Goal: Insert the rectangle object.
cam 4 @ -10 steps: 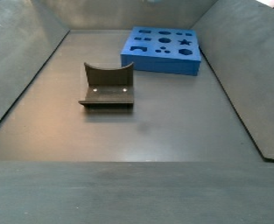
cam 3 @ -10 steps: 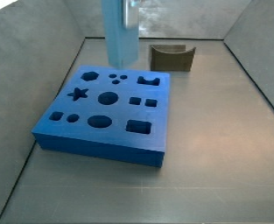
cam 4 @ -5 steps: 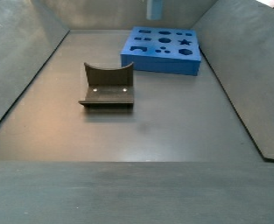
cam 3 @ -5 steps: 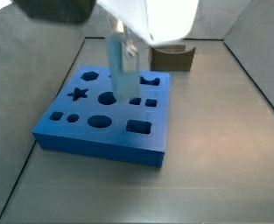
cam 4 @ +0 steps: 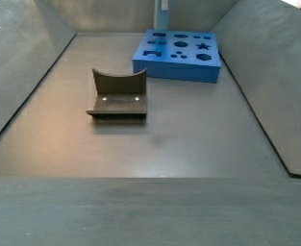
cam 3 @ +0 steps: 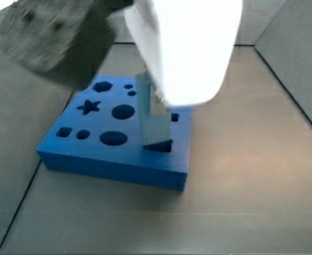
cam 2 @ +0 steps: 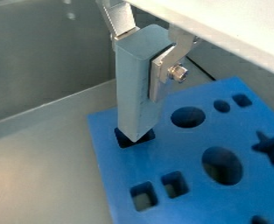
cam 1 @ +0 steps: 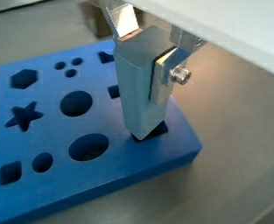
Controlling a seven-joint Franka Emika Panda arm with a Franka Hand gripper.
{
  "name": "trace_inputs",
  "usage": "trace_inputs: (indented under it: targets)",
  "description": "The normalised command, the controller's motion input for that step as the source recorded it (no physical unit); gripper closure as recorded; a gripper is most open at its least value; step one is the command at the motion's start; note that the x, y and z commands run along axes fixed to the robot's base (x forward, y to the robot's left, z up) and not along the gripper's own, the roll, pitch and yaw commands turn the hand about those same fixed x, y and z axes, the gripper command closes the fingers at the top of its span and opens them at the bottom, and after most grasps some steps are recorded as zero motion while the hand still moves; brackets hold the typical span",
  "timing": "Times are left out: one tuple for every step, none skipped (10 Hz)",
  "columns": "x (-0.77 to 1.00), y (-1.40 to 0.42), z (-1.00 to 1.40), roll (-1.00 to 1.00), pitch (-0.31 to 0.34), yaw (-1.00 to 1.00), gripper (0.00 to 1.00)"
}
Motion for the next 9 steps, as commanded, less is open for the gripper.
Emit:
trace_inputs:
  targets:
    - [0.0, 0.0, -0.31, 0.0, 0.0, -1.0, 1.0]
    - [0.0, 0.0, -0.26, 0.0, 0.0, -1.0, 1.0]
    - [0.0, 0.0, -0.17, 0.0, 0.0, -1.0, 1.0]
    - [0.34, -0.03, -0.19, 0.02, 0.0, -0.67, 1.0]
    - [0.44, -0.17, -0.22, 0.18, 0.066, -0.41, 1.0]
    - [0.45, -0.2, -0.33, 0.23, 0.089, -0.36, 1.0]
    - [0.45, -0.2, -0.38, 0.26, 0.103, -0.34, 1.0]
    - [0.19, 0.0, -0.39, 0.28, 0.079, -0.34, 1.0]
    - [-0.05, 0.16, -0.32, 0.11, 0.054, -0.59, 1.0]
